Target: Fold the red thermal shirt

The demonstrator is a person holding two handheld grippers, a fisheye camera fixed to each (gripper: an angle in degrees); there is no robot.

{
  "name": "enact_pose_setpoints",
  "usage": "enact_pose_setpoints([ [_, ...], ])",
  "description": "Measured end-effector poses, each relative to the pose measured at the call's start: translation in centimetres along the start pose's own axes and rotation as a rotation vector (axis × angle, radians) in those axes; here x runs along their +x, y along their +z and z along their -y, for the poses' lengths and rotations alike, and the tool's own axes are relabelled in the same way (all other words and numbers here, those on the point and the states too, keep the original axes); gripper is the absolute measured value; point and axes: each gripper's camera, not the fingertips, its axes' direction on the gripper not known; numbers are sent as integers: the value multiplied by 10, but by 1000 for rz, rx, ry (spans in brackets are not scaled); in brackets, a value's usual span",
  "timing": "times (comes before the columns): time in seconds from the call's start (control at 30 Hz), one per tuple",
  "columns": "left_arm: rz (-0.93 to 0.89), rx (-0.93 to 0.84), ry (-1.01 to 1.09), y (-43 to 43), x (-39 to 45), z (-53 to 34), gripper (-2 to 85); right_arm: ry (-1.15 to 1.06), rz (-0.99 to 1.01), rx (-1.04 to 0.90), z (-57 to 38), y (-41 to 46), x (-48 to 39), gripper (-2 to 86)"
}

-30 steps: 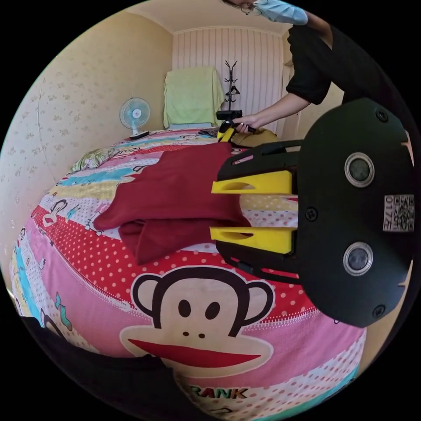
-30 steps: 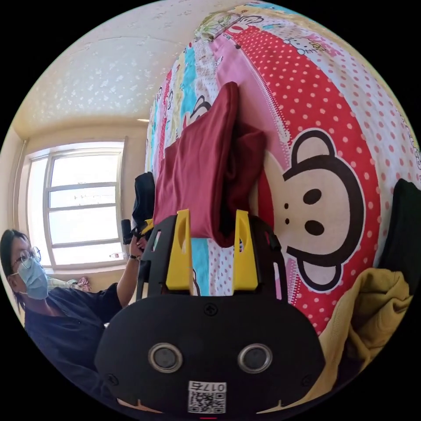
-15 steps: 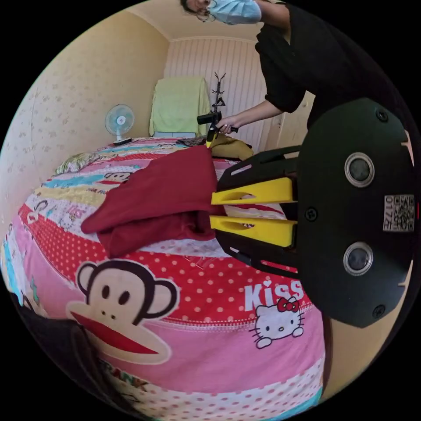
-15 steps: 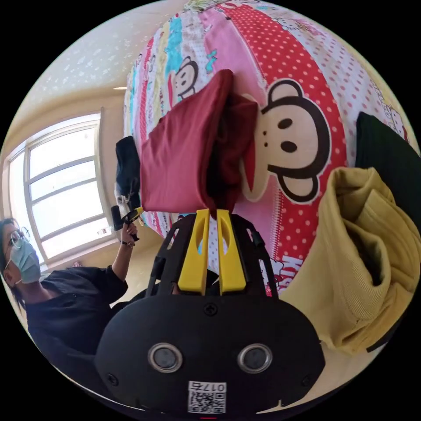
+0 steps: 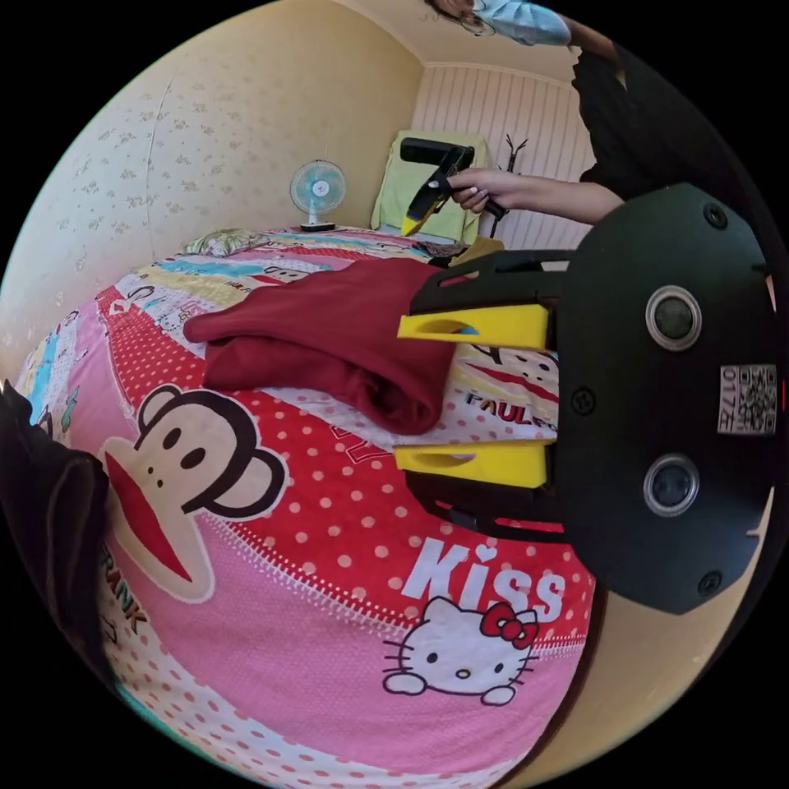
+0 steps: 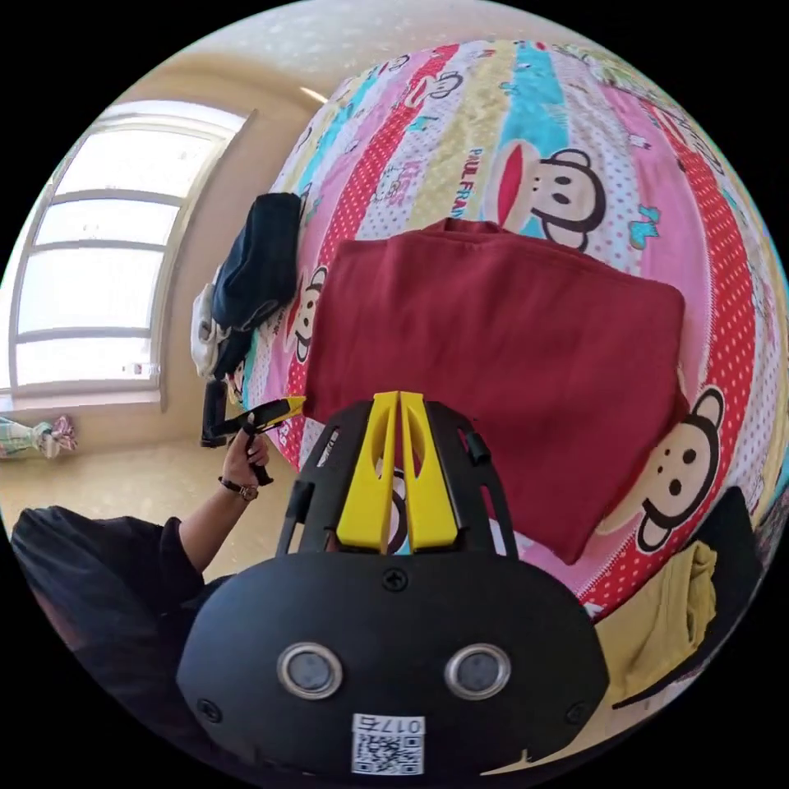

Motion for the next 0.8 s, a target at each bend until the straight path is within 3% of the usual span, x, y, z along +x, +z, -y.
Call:
enact_pose_setpoints([
  [0.1,14,41,-63,8,-10,-7,124,-49,-132,-203,26,94,2,9],
  [0.13,-21,40,-69,12,-11,-9,111,-36,-159,-357,29,136,13,9],
  [0.23,-47,35,-31,14,4,-14,73,39,-77,-297,19,111,26,8],
  [0.37,-210,62,141,4,60,-16,55,58,-133,-269,-30,65,52,7],
  [0.6,31,-123,709,97,262,-54,51,265,194,-199,-143,-6,133,5],
  [0.8,16,-356,794,205,291,-109,60,508,194,-137,-233,-30,207,7],
])
